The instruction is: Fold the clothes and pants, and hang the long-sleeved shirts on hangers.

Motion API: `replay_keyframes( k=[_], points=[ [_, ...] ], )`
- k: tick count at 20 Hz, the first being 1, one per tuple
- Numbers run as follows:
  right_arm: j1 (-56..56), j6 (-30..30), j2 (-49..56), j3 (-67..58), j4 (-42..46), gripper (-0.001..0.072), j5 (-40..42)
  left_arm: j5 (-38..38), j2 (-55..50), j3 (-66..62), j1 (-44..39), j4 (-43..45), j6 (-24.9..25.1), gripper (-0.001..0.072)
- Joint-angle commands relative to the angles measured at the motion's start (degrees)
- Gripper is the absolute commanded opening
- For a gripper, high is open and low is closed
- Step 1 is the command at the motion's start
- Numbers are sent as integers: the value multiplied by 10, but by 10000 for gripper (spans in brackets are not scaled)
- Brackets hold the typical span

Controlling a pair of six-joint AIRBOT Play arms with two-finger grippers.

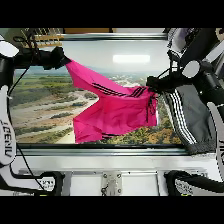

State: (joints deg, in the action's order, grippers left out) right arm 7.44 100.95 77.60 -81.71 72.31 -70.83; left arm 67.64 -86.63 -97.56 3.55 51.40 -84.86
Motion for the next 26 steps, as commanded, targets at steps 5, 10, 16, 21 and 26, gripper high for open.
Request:
replay_keyframes(
  k=[5,10,16,21,26],
  points=[
    [3,-33,-96,183,32,23,-46,-37,232,393,-39,60,5,6],
    [3,-33,-131,309,36,24,-44,-98,321,613,-81,60,4,6],
    [3,-33,-132,349,33,29,-44,-133,351,713,-86,60,4,6],
    [-4,-81,-157,330,-6,651,-59,-84,323,644,-80,61,5,510],
    [-114,-121,-257,282,-3,652,-114,-19,416,541,-38,61,-9,510]
  ],
)
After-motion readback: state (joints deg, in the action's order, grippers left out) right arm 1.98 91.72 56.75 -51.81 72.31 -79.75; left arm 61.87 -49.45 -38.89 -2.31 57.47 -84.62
